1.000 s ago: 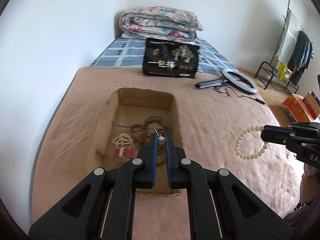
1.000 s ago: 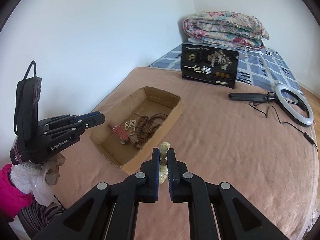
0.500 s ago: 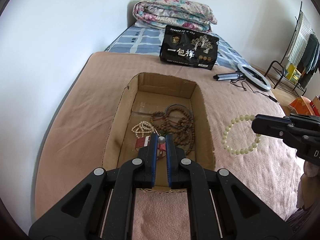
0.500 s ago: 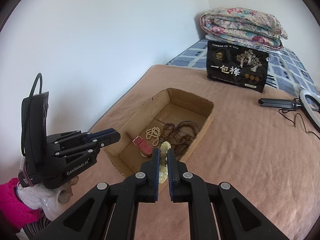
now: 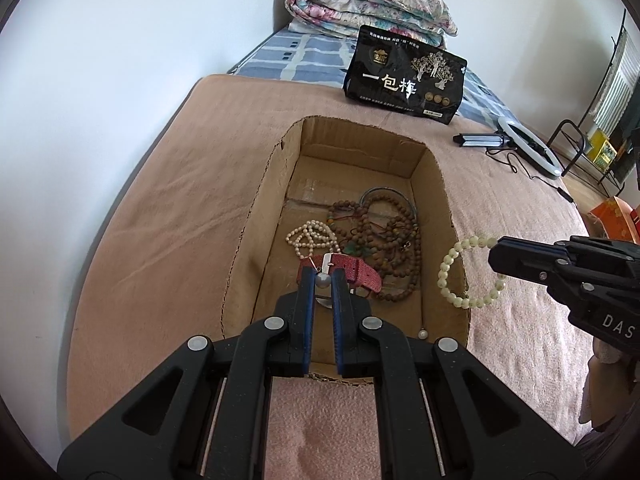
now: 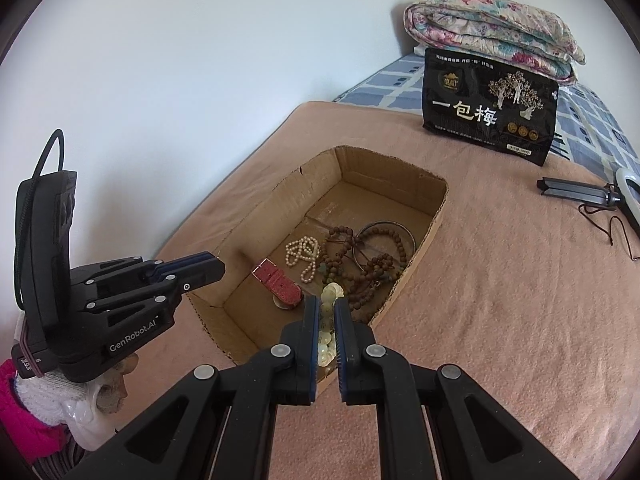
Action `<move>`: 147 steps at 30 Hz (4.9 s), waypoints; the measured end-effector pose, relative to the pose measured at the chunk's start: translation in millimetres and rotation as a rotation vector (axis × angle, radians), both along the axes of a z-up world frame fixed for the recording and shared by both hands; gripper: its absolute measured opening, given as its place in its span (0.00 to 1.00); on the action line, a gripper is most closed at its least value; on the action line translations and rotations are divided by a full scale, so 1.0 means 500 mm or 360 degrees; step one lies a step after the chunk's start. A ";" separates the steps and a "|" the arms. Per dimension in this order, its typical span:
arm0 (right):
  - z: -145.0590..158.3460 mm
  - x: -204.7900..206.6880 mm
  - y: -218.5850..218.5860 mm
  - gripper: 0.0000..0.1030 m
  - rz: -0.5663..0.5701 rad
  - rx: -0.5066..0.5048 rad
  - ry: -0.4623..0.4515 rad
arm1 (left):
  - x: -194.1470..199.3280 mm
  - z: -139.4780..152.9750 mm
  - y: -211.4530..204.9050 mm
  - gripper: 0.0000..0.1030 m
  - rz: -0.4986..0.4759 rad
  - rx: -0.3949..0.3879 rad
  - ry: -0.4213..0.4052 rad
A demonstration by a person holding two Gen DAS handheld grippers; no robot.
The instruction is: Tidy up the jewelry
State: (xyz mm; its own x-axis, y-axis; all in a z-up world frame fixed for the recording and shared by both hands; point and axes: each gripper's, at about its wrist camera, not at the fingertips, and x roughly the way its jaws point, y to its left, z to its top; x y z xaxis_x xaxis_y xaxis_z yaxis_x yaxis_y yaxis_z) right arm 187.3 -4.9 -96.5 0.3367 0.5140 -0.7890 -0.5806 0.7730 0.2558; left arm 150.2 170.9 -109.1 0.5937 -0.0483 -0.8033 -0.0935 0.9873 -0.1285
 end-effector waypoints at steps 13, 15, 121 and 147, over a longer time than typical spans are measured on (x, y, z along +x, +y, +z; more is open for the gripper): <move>0.010 -0.008 -0.007 0.70 -0.0040 -0.0015 -0.0063 | 0.000 0.000 0.002 0.38 0.0057 0.0032 -0.0012; 0.009 -0.007 -0.012 0.74 -0.0057 -0.0016 -0.0061 | 0.000 0.003 0.003 0.38 0.0064 0.0030 -0.0020; 0.111 -0.127 -0.285 1.00 -0.0525 -0.0138 -0.0427 | -0.187 0.192 -0.229 1.00 0.0047 0.0309 -0.0399; 0.100 -0.127 -0.292 1.00 -0.0536 -0.0146 -0.0391 | -0.188 0.192 -0.229 1.00 0.0049 0.0305 -0.0399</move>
State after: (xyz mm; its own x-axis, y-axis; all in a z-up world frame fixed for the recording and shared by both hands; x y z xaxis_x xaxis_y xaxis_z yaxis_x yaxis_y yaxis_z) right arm 123.9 -150.7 -46.7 0.6577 0.2742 -0.7016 -0.3267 0.9431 0.0624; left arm 56.2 56.3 -13.3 0.7733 0.1108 -0.6243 -0.1125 0.9930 0.0370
